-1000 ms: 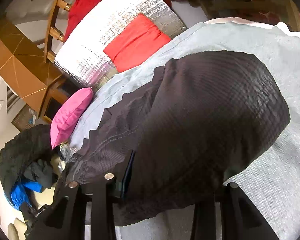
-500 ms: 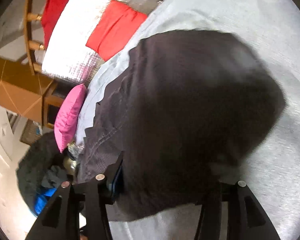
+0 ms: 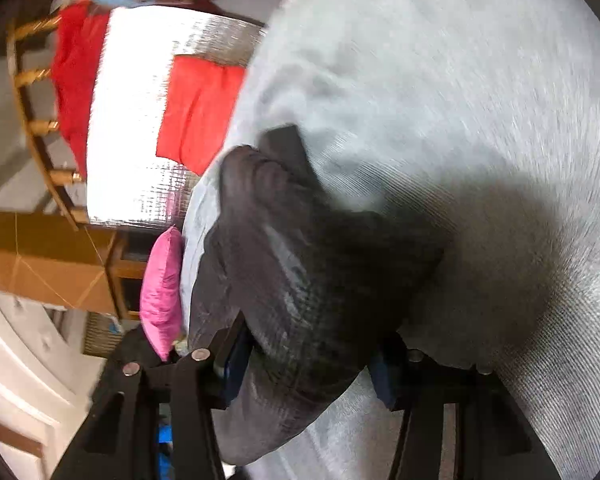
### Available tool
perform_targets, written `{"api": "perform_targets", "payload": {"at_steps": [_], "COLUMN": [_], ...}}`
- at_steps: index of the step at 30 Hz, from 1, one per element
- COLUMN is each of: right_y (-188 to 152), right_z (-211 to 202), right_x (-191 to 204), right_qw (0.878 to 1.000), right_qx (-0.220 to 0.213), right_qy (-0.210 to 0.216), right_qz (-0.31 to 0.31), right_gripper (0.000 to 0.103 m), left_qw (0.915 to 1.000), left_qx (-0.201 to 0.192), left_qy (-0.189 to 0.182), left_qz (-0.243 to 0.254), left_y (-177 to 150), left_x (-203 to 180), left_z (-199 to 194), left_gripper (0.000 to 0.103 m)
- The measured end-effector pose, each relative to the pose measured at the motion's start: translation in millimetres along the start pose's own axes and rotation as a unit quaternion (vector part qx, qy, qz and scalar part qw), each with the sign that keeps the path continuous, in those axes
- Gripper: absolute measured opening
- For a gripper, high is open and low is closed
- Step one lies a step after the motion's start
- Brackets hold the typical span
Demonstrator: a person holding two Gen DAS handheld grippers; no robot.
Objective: Fold large clothes
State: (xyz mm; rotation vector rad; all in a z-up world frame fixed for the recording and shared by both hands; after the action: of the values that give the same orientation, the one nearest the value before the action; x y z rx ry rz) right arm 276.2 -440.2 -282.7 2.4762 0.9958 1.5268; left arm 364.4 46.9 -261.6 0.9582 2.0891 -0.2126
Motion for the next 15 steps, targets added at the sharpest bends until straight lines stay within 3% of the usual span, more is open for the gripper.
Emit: {"api": "perform_targets", "payload": {"at_steps": [2, 4, 6, 10, 13, 15], "right_y": [1, -1, -2, -5, -14, -21], "right_z": [-1, 6, 5, -13, -36, -57], "right_x": [6, -9, -17, -9, -2, 6], "right_qw": [0.999, 0.998, 0.999, 0.998, 0.997, 0.995], "right_qx": [-0.006, 0.014, 0.022, 0.028, 0.024, 0.012], "right_qy": [-0.029, -0.05, -0.032, -0.05, -0.059, -0.069], "right_qz": [-0.038, -0.025, -0.003, -0.02, -0.043, -0.076], "right_gripper": [0.053, 0.053, 0.054, 0.058, 0.061, 0.062], "left_qw": [0.9998, 0.9995, 0.9987, 0.9963, 0.9909, 0.981], "left_qx": [0.004, 0.012, 0.01, 0.007, -0.036, -0.08], "left_qy": [0.014, 0.023, 0.031, 0.056, 0.074, 0.088], "left_qz": [0.011, 0.016, 0.04, 0.065, 0.106, 0.153], "left_y": [-1, -2, -2, -5, -17, -28], "left_x": [1, 4, 0, -3, -9, -16], "left_z": [6, 14, 13, 2, -26, -50], "left_gripper": [0.066, 0.07, 0.07, 0.073, 0.074, 0.078]}}
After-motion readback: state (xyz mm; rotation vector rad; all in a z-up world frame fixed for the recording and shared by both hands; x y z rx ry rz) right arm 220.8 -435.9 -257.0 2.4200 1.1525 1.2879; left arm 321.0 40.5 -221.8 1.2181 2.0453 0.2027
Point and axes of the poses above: each gripper's, at about its wrist camera, not at the fingertips, and z roughly the way its jaws point, x to its left, y to its top, the point moved 6 cm from there along z, roughly the way its jaws point, and after that the axes turned 11 degrees about -z, right-handed, at the moved point
